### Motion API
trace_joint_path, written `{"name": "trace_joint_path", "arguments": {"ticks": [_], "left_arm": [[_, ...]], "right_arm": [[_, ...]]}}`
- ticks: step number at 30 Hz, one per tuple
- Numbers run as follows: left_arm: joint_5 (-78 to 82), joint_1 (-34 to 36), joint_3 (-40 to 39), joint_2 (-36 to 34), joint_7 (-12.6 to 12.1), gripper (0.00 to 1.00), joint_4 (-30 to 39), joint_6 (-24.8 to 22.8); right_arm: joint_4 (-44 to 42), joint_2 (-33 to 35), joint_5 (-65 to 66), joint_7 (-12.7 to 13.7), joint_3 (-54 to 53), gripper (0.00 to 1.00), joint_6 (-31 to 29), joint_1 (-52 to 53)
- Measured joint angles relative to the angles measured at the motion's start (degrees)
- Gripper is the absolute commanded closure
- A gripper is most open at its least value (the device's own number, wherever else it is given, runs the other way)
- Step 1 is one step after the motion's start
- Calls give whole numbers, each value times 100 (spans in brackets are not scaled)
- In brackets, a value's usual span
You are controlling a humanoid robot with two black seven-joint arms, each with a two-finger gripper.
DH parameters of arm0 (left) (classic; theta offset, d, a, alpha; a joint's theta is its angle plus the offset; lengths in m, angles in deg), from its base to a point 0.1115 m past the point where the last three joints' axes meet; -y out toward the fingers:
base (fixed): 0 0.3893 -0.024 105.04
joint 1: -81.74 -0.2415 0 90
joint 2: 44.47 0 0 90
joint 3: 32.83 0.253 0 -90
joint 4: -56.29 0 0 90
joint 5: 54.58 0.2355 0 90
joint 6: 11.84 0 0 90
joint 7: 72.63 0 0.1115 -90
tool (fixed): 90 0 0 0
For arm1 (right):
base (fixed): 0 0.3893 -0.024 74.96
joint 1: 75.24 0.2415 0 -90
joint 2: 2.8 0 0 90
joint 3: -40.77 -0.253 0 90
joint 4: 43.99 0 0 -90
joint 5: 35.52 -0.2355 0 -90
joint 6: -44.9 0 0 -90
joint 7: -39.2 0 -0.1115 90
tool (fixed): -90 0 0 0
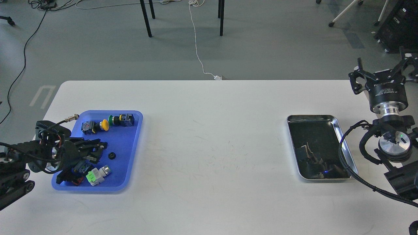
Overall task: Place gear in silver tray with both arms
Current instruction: 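Lower the left gripper into the blue tray and grasp a black gear, then lift the black gear and carry it toward the table center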
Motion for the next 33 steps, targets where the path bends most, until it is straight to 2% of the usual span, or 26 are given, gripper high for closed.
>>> {"name": "trace_joint_path", "arguments": {"ticks": [8,13,18,21,24,29,33], "left_arm": [[20,68,28,-141,-4,87,277,-67],[-2,580,-31,-518,-46,87,1226,-141],[-32,1419,-60,-390,-168,88,2090,-605],[-28,1943,-37,216,-346,88,2199,-866],[4,2300,7,1064,-558,88,1985,-987],[86,2403,206,2647,-901,88,1378,-1062],[381,2374,698,3398,-990,88,1014,-1066]], "right_arm": [[-16,27,0,-1,-37,1,2,1],[-10,68,0,-1,-66,1,0,-11],[66,147,-13,-1,-85,1,-66,-133],[276,376,-14,-1,-109,1,-227,-307],[613,753,-13,5,-93,1,-408,-638],[1012,1395,2,16,-32,1,-459,-1285],[1089,1814,17,17,52,1,-460,-1857]]}}
